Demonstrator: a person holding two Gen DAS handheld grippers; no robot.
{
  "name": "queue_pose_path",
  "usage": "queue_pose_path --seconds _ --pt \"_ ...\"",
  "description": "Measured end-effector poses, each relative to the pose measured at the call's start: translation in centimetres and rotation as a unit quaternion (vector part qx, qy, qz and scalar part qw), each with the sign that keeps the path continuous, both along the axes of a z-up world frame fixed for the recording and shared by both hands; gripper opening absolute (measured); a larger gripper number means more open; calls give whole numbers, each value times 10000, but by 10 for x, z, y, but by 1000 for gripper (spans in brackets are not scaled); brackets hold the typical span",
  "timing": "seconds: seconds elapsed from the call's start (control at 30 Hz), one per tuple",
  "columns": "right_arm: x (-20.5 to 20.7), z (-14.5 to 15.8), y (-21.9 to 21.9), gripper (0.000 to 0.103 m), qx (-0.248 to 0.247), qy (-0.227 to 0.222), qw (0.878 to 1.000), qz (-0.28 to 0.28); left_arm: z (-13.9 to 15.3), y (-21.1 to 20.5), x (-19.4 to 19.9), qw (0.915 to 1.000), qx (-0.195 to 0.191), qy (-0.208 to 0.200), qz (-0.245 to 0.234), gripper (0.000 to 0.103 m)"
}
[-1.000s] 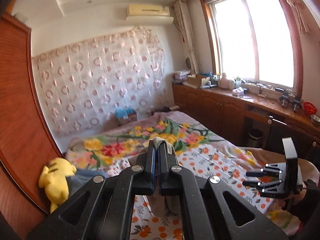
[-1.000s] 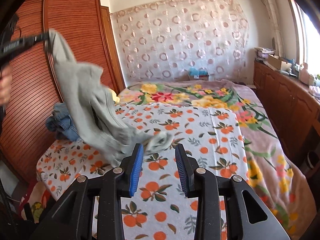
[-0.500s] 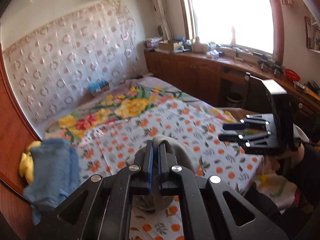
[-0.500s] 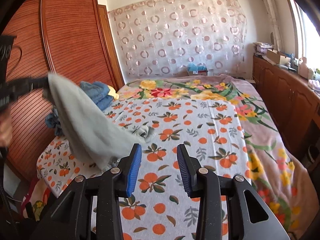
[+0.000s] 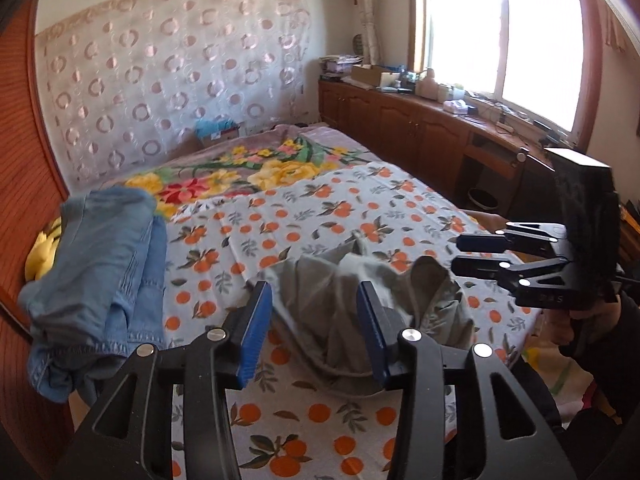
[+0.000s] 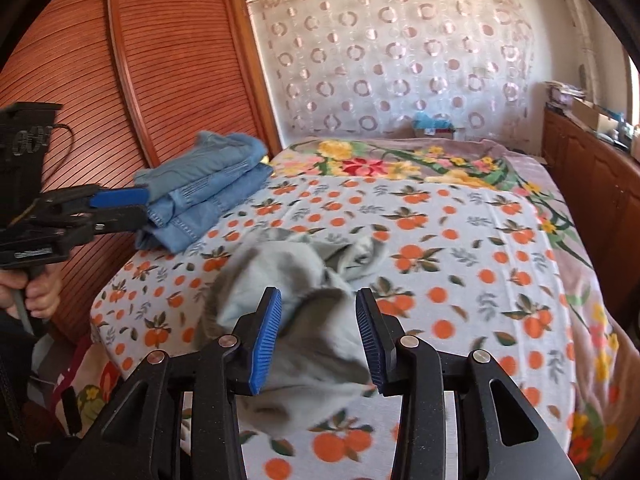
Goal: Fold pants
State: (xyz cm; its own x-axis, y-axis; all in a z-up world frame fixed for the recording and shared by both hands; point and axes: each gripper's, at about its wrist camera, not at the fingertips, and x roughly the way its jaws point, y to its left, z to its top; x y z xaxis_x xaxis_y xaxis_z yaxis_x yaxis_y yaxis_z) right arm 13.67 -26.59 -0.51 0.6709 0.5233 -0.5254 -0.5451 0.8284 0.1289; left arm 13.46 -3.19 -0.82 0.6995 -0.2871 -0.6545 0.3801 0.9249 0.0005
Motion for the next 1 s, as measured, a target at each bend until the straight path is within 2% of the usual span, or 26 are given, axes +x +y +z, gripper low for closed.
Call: queue_pose_path --seconds 0.23,0.4,0.57,0.73,0.77,0.8,0.83,1.0 --pt "14 -21 17 41 -229 180 9996 48 -30 20 11 9993 -103 285 214 45" --pt "31 -37 17 44 -414 243 9984 -284 -50 25 14 9985 -134 462 255 45" --pt "42 -44 15 52 -290 318 9981 -443 -62 30 19 9976 -215 593 282 45" --pt "51 -51 16 52 -112 594 9978 -257 -68 30 22 9970 -266 663 304 45" --pt "50 -49 16 43 -72 599 9979 -225 -67 30 22 9969 -277 664 309 45" --pt "50 -48 14 14 -8 584 9982 -147 -66 30 22 9970 -285 658 304 45" --pt "48 -44 12 5 34 541 9985 -86 -66 30 22 9970 -289 654 299 45" --pt "30 -17 -22 3 281 17 9987 -422 -62 28 22 9973 -289 618 266 45"
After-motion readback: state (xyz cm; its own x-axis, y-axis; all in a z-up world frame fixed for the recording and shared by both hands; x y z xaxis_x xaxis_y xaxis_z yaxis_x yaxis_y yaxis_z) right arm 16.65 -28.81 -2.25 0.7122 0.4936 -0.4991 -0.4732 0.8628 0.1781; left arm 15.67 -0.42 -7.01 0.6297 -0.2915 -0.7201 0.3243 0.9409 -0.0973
